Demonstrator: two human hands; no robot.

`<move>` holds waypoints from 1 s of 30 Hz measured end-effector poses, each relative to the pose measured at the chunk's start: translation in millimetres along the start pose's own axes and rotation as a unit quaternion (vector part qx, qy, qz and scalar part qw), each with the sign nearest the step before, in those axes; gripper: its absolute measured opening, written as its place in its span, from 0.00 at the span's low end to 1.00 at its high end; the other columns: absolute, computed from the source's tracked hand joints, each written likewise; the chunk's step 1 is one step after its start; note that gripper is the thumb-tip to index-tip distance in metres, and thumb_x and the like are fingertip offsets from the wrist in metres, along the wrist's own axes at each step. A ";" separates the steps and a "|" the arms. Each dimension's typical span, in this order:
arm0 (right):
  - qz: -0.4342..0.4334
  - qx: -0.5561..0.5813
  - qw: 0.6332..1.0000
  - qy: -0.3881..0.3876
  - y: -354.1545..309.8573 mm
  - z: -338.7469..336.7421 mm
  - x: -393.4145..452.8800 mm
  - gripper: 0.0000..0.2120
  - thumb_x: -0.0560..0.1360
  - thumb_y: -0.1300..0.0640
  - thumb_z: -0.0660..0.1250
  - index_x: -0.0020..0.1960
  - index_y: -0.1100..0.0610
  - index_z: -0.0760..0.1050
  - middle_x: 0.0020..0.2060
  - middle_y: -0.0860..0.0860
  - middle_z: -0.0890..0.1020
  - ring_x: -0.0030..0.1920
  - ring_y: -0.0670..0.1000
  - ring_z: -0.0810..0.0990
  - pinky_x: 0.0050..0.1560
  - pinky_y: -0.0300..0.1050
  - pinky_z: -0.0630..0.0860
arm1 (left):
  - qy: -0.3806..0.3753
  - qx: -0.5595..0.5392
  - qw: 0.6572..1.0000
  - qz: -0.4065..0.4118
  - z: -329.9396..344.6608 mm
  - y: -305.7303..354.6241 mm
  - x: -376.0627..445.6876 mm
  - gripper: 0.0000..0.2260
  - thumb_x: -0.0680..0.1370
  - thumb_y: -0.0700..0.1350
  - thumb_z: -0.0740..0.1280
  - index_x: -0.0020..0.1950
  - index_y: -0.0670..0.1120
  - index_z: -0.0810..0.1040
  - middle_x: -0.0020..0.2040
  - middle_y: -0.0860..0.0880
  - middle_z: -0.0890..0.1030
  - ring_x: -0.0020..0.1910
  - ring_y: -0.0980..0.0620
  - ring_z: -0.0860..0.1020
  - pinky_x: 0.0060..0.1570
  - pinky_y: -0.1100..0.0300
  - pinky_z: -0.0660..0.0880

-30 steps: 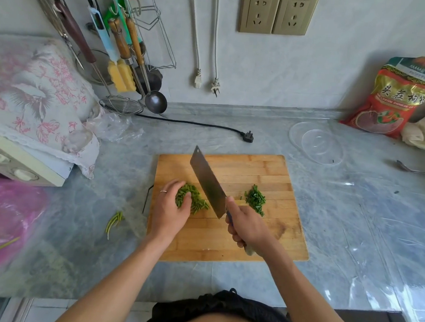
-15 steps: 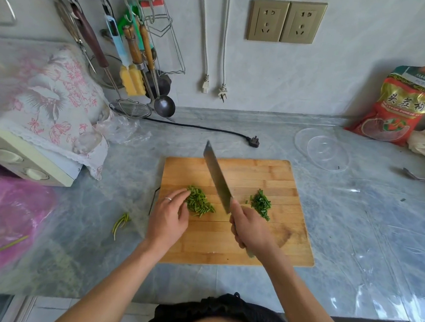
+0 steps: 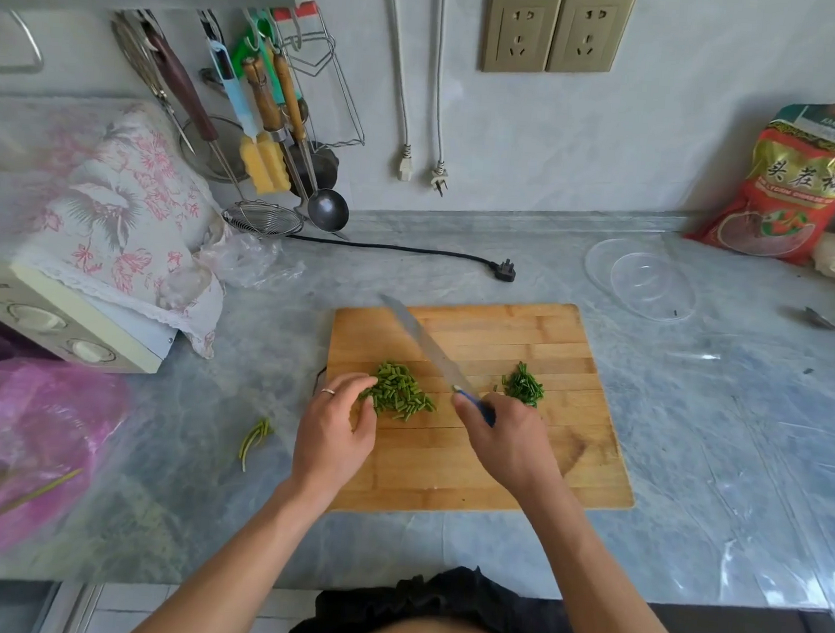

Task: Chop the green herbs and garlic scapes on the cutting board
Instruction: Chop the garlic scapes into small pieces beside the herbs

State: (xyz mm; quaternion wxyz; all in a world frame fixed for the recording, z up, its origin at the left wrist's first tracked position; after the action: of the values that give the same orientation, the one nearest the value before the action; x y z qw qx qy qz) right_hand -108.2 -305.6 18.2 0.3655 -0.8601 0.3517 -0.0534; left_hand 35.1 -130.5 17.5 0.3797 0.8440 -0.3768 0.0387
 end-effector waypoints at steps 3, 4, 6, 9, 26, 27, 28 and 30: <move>0.088 0.192 0.977 -0.034 13.2 -0.6 -8.6 0.28 0.81 0.40 0.53 0.37 0.62 0.74 0.28 0.55 0.79 0.25 0.51 0.74 0.25 0.45 0.73 | -0.023 -0.005 1.000 -0.015 6.4 -1.9 -8.0 0.11 0.76 0.37 0.69 0.58 0.43 0.82 0.57 0.49 0.81 0.55 0.51 0.80 0.55 0.53 0.78; 0.119 0.229 0.965 -0.047 18.6 0.6 -13.8 0.28 0.82 0.41 0.52 0.37 0.61 0.73 0.27 0.54 0.78 0.24 0.50 0.73 0.25 0.44 0.71 | -0.032 -0.007 0.999 -0.018 10.3 0.8 -9.4 0.10 0.77 0.38 0.69 0.58 0.43 0.82 0.57 0.49 0.81 0.56 0.51 0.80 0.55 0.52 0.78; 0.160 0.252 0.951 -0.077 25.8 5.0 -23.5 0.27 0.82 0.41 0.51 0.37 0.60 0.73 0.26 0.53 0.76 0.24 0.49 0.71 0.24 0.42 0.69 | -0.051 -0.013 0.998 -0.027 20.2 9.8 -9.6 0.10 0.77 0.40 0.69 0.58 0.45 0.82 0.57 0.50 0.81 0.56 0.53 0.80 0.55 0.53 0.79; 0.189 0.246 0.946 -0.099 35.3 13.6 -31.2 0.27 0.81 0.40 0.51 0.38 0.59 0.72 0.27 0.53 0.75 0.23 0.48 0.70 0.24 0.41 0.68 | -0.090 -0.036 0.995 -0.030 41.7 31.6 -2.9 0.11 0.78 0.42 0.68 0.60 0.46 0.81 0.58 0.51 0.81 0.58 0.54 0.78 0.56 0.58 0.78; 0.134 0.122 0.983 -0.037 44.0 -1.9 -27.5 0.28 0.82 0.41 0.46 0.42 0.61 0.74 0.38 0.59 0.79 0.40 0.58 0.78 0.47 0.54 0.78 | -0.134 -0.054 0.989 -0.025 74.5 58.6 -0.7 0.11 0.79 0.41 0.67 0.60 0.44 0.81 0.57 0.52 0.81 0.57 0.57 0.78 0.56 0.72 0.70; 0.138 0.122 0.982 -0.035 47.3 -2.8 -28.0 0.28 0.82 0.41 0.46 0.39 0.59 0.73 0.37 0.58 0.79 0.38 0.56 0.78 0.45 0.52 0.78 | -0.130 -0.058 0.989 -0.028 73.9 58.3 -1.0 0.11 0.79 0.41 0.67 0.60 0.44 0.81 0.57 0.52 0.81 0.57 0.57 0.78 0.55 0.73 0.70; 0.140 0.121 0.982 -0.027 50.8 -5.8 -28.1 0.28 0.83 0.41 0.46 0.37 0.57 0.72 0.35 0.56 0.78 0.36 0.54 0.77 0.42 0.50 0.77 | -0.128 -0.061 0.989 -0.029 73.5 58.1 -0.8 0.10 0.79 0.40 0.67 0.60 0.44 0.81 0.56 0.52 0.81 0.56 0.57 0.78 0.56 0.71 0.72; 0.148 0.117 0.982 -0.010 58.4 -12.8 -26.3 0.28 0.83 0.42 0.46 0.34 0.57 0.71 0.33 0.56 0.78 0.32 0.52 0.75 0.38 0.49 0.75 | -0.124 -0.067 0.989 -0.039 72.9 55.2 -1.8 0.10 0.79 0.40 0.67 0.59 0.44 0.81 0.56 0.51 0.82 0.56 0.57 0.78 0.56 0.71 0.72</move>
State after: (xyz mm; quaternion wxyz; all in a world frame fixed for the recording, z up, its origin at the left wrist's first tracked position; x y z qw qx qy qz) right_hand -165.3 -324.6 -7.0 0.4707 -0.7504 0.4630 -0.0305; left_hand -19.1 -201.9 -1.0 0.3872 0.8291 -0.3891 -0.1063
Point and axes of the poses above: each hand's wrist, its own x-axis towards the middle knuckle, its own z-axis out of the palm, y = z × x, the point moved 8 cm from there along x, towards the middle knuckle
